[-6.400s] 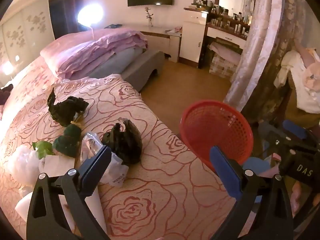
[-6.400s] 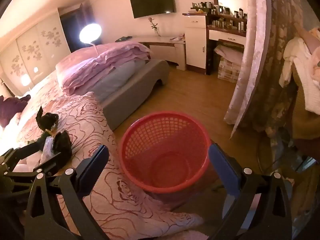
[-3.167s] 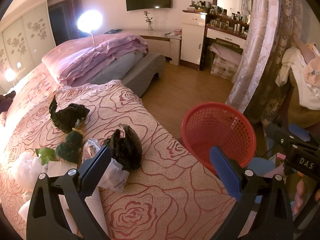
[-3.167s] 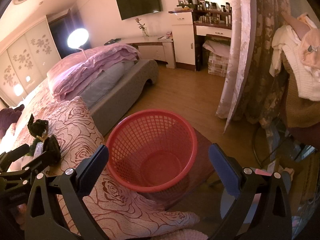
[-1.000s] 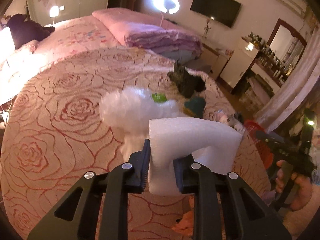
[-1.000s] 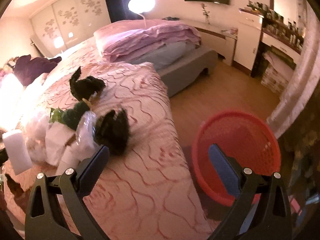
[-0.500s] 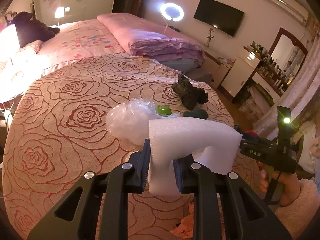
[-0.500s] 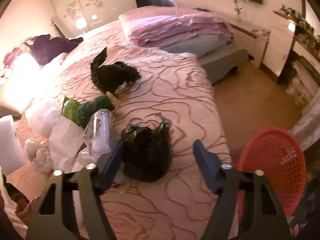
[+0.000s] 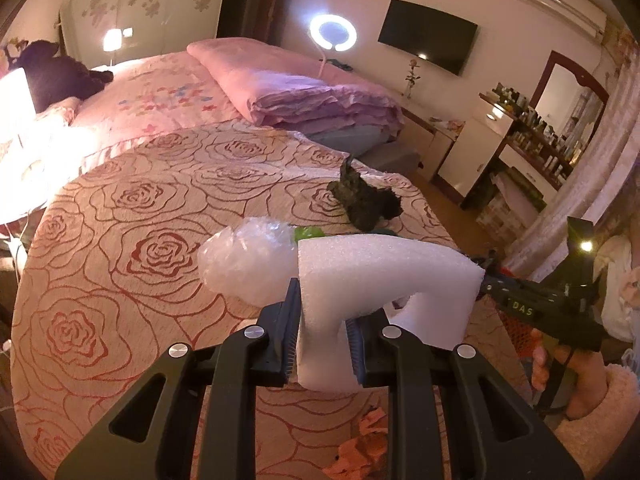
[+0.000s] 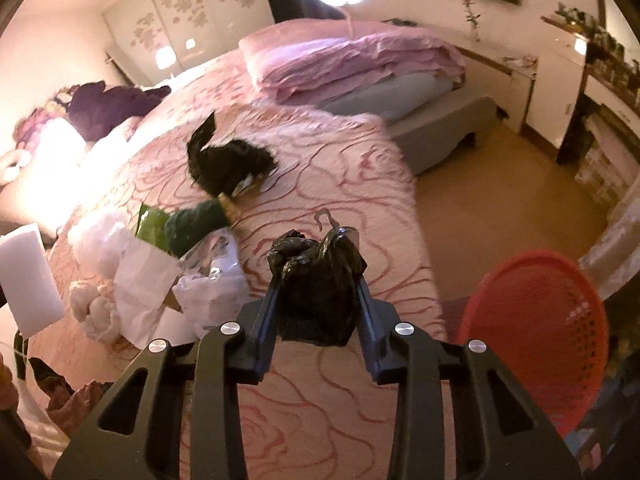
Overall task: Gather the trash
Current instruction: 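Carry the white foam block and black bag over the red wastebasket with both tools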
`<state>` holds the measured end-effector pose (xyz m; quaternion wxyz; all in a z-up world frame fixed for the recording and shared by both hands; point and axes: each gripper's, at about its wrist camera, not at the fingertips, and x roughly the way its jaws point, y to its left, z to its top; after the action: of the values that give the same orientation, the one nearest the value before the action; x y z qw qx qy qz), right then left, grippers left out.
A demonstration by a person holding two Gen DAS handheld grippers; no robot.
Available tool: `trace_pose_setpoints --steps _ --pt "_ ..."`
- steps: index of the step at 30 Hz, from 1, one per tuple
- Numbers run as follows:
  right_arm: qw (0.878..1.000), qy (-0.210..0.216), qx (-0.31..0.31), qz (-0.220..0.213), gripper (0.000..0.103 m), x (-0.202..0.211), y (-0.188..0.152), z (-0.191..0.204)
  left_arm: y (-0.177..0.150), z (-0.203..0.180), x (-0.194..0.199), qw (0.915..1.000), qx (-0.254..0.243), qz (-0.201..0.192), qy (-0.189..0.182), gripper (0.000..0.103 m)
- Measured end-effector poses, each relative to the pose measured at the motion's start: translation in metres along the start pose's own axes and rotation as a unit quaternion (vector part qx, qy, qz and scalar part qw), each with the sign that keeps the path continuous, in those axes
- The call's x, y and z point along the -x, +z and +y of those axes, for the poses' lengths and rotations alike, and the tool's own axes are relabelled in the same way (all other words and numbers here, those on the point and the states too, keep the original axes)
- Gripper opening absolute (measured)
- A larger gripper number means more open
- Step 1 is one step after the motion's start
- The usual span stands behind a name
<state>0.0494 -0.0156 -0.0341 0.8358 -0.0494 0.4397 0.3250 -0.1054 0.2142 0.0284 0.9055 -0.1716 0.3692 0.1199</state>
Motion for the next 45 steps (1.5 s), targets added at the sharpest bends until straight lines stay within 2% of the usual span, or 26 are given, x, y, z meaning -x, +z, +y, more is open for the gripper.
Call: trace_pose_setpoints --steps 11,25,37,45 --pt "0.998 -0.032 -0.030 -0.043 0.034 0.028 -0.001 -0.028 0.015 -0.040 -0.012 0.9995 -0.029 -0.001 0.011 0.020" --pt "0.990 -0.072 -0.091 -0.085 0.034 0.070 -0.015 -0.085 0.023 -0.128 -0.034 0.9960 -0.085 0.019 -0.021 0.020" --pt "0.980 -0.115 -0.137 -0.091 0.035 0.097 -0.042 -0.134 0.003 -0.208 -0.080 0.9845 -0.153 0.055 -0.065 0.021" --pt "0.974 -0.140 -0.163 -0.068 0.035 0.091 -0.060 -0.165 -0.014 -0.247 -0.126 0.9737 -0.191 0.096 -0.079 0.021"
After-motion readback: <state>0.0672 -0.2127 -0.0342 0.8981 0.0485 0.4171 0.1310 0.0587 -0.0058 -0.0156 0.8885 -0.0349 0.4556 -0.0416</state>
